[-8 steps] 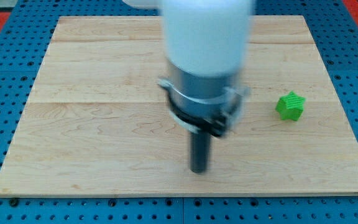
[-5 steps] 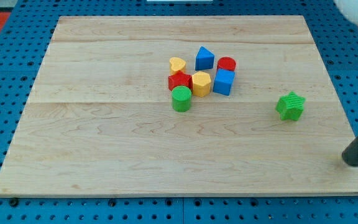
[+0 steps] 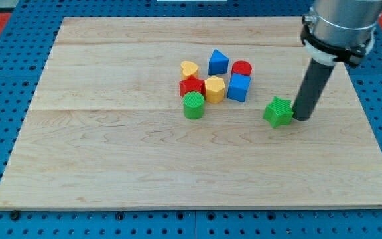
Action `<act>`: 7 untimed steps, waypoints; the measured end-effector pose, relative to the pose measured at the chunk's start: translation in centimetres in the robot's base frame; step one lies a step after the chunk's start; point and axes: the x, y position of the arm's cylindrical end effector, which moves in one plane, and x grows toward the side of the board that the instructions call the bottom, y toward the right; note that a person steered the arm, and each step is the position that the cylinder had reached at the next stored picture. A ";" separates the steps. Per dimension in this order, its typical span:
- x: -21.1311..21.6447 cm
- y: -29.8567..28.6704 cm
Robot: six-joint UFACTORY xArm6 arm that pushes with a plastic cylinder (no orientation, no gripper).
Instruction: Move the green star to the blue cube
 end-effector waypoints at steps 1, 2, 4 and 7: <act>1.0 1.3; -0.2 -1.7; -0.9 -4.8; -0.6 -6.6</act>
